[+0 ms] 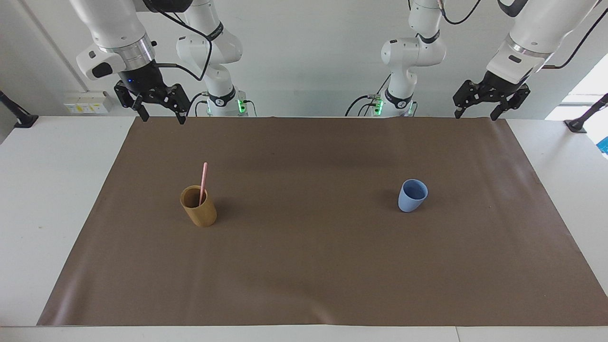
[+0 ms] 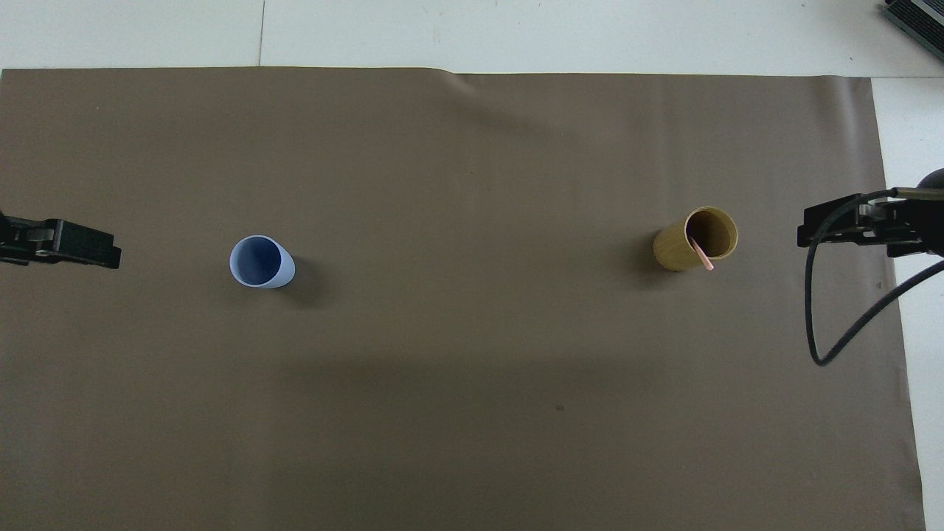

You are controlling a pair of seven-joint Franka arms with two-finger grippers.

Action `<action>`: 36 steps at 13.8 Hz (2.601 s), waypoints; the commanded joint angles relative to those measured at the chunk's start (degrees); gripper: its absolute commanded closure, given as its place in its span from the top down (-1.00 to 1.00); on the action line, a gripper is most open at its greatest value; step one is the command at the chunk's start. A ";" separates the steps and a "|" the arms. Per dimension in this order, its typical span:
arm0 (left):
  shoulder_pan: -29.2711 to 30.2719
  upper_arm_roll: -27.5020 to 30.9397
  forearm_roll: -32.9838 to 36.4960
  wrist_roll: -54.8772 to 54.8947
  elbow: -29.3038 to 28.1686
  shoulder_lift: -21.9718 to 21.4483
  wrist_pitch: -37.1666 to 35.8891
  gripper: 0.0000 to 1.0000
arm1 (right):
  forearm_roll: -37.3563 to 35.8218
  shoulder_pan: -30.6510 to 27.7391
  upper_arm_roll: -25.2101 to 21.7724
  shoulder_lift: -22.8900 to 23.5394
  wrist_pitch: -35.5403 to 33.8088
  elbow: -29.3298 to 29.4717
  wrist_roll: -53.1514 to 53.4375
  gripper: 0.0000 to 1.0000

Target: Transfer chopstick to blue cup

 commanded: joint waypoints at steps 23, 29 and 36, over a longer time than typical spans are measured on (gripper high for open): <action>-4.56 -0.21 -0.86 -11.10 -30.13 7.39 40.08 -1.00 | -0.18 -0.37 0.12 -0.95 -0.60 -1.24 0.77 1.00; -8.94 -0.47 -0.86 -12.15 -17.14 10.90 32.91 -1.00 | -0.26 -0.81 -0.23 -0.95 -0.60 -1.15 0.76 1.00; -24.67 -0.74 0.11 -27.61 -10.26 13.98 27.86 -1.00 | -0.35 -0.81 -0.06 -1.83 2.11 -3.07 0.50 1.00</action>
